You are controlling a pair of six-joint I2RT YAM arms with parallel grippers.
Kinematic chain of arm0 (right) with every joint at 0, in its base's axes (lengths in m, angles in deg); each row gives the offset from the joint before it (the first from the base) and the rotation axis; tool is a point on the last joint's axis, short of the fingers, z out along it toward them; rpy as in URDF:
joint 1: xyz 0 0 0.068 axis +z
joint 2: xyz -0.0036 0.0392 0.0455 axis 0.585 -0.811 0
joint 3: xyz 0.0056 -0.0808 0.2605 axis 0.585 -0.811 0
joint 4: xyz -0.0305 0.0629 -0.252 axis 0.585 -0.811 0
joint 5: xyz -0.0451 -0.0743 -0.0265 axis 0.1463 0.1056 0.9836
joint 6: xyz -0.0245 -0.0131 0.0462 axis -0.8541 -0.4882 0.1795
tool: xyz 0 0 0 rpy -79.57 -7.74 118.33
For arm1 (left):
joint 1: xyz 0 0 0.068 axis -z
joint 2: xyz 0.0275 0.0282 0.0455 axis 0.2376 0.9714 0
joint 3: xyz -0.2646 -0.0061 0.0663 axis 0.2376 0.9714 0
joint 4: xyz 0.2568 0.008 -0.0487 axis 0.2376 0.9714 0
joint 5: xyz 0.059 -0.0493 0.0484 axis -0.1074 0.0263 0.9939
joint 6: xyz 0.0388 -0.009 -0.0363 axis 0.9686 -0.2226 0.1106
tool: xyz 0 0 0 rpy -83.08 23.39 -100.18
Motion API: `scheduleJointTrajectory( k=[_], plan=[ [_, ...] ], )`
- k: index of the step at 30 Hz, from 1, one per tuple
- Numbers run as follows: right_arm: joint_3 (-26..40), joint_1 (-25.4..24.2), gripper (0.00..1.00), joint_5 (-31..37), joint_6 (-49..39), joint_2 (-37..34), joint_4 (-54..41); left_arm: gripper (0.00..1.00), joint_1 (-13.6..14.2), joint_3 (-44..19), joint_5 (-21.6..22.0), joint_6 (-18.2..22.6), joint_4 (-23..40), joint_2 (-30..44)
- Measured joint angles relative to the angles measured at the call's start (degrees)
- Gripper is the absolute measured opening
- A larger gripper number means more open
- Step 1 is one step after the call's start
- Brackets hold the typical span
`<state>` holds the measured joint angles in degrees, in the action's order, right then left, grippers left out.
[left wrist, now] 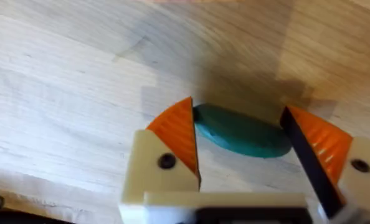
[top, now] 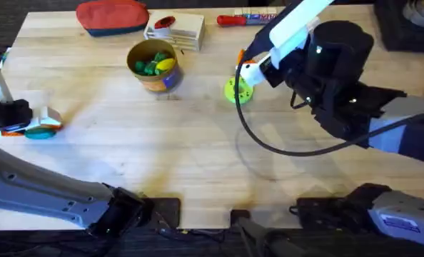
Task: Pick up the gripper from the table and insert it into the empty holder that is missing its gripper. Then pick up a screw, insert it into the mounting hole, and use the screwdriver to tighten it. Finally, clean up the table by picking up the vegetable and placing it into the bucket.
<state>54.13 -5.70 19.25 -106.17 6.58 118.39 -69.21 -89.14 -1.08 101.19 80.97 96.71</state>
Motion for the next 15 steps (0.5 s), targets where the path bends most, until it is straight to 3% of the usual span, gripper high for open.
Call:
scheduleJointTrajectory(
  k=[6,9,15],
  plan=[
    [0.0,0.0,0.994,0.0,0.0,0.0,0.1,0.837,-0.8,0.0,-0.5,0.1,1.1,0.0],
    [0.0,0.0,0.993,0.0,0.0,0.0,0.1,0.975,-0.8,0.0,-0.5,0.3,0.9,0.0],
    [0.0,0.0,0.993,0.0,0.0,0.0,0.1,0.989,-0.8,0.0,-0.3,-1.1,0.3,-2.2]
  ],
)
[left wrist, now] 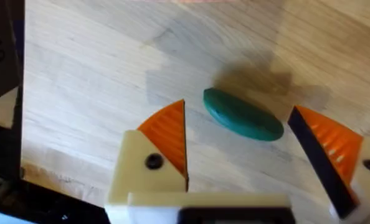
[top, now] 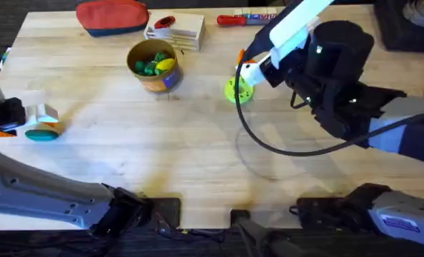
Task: Pick up the gripper from the table and insert it into the empty holder that is missing its gripper. Then pick up a screw, insert it into the mounting hole, and use the screwdriver to tighten it. Finally, clean up the table by picking up the vegetable and placing it into the bucket.
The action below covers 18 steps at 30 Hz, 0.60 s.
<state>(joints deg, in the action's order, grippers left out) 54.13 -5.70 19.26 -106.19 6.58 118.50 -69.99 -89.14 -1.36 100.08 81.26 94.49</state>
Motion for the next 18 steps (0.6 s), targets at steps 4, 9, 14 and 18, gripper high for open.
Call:
scheduleJointTrajectory(
  k=[4,9,14,18],
  plan=[
    [0.0,0.0,0.993,0.0,0.0,0.0,0.0,0.988,0.0,0.0,0.1,-1.8,1.5,-4.4],
    [0.0,0.0,0.993,0.0,0.0,0.0,0.0,0.987,-0.2,0.0,1.0,-9.0,4.5,-7.8],
    [0.0,0.0,0.994,0.0,-0.2,0.0,0.0,0.988,-0.6,0.0,3.0,-21.0,5.3,-7.7],
    [0.0,0.0,0.993,0.0,-1.2,0.0,0.0,0.987,-0.6,0.0,4.5,-29.6,5.0,-7.7]
  ],
)
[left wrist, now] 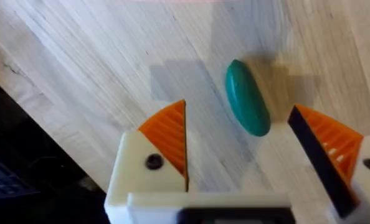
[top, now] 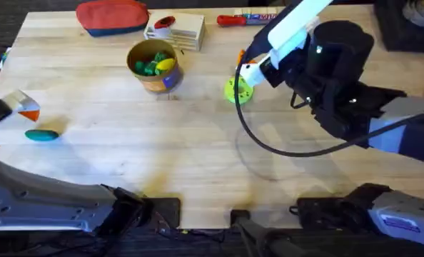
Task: Pick up the gripper from the table and insert it into the empty holder that is missing its gripper. Then pick up a screw, insert it into the mounting hole, and use the screwdriver to tighten it. Finally, clean up the table by picking up the vegetable and placing it into the bucket.
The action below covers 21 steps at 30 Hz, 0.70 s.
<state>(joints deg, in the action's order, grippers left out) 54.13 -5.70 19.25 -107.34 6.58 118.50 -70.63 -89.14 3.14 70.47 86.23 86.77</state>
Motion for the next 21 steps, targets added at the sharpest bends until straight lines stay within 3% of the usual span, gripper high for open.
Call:
scheduleJointTrajectory(
  k=[6,13,17,21],
  plan=[
    [0.0,0.0,0.992,0.0,-0.8,0.0,0.0,0.988,0.0,0.8,0.4,-10.6,-1.1,1.0],
    [0.0,0.0,0.994,0.0,-1.0,0.0,0.0,0.988,0.0,3.9,0.4,-18.3,-3.0,4.9],
    [0.0,0.0,0.992,0.0,-1.2,0.0,0.0,0.993,0.0,4.1,0.4,-20.4,-5.1,5.2],
    [0.0,0.0,0.992,0.0,-1.2,0.0,0.0,0.808,0.0,4.3,0.4,-21.4,-6.3,5.2]
  ],
)
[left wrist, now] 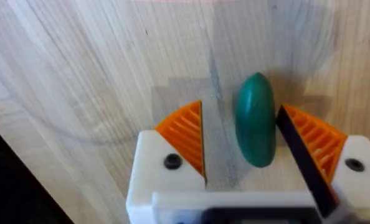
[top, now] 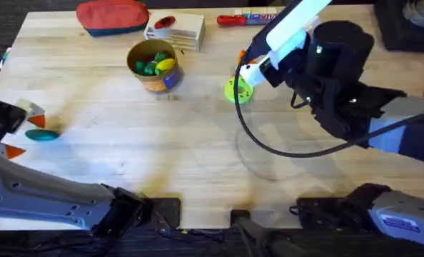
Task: Pick up the gripper from the table and insert it into the empty holder that is missing its gripper. Then pick up a screw, insert it into the mounting hole, and use the screwdriver to tighten it. Finally, clean up the table by picking up the vegetable and placing it into the bucket.
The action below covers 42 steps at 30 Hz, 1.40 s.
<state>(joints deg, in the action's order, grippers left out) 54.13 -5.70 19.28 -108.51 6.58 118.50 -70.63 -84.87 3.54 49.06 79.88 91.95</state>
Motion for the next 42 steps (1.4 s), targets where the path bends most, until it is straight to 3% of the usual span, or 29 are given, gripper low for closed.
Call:
scheduleJointTrajectory(
  k=[4,9,12,15,24,29,33,36,42],
  plan=[
    [0.0,0.0,0.992,0.0,0.0,0.0,0.0,0.756,0.0,2.0,-0.1,-1.5,-1.6,-0.1],
    [0.0,0.0,0.993,0.0,0.0,0.0,0.0,0.613,0.0,3.5,-0.8,-2.6,-2.0,-0.2],
    [0.0,0.0,0.994,0.0,0.0,0.0,0.0,0.386,0.0,3.5,-1.3,-3.1,-2.1,-0.2],
    [0.0,0.0,0.993,0.0,0.0,0.0,0.0,0.036,0.0,3.5,-1.7,-3.1,-2.2,-0.5],
    [0.0,0.0,0.992,0.0,-3.0,0.0,1.8,0.026,0.0,1.8,-1.8,-3.1,4.0,-1.2],
    [0.0,0.0,0.991,0.0,-0.4,0.0,2.2,0.026,1.1,-2.3,-1.7,-2.6,7.6,-5.9],
    [0.1,0.0,0.991,0.0,3.2,0.0,0.2,0.026,5.6,-5.7,-2.5,0.5,7.9,-11.6],
    [0.8,0.0,0.992,0.0,6.0,0.8,-5.6,0.026,11.7,-6.5,-4.2,3.7,7.0,-15.7],
    [5.1,0.0,0.991,0.0,9.0,6.1,-21.5,0.026,29.1,-6.6,-7.5,12.0,5.3,-19.1]
  ],
)
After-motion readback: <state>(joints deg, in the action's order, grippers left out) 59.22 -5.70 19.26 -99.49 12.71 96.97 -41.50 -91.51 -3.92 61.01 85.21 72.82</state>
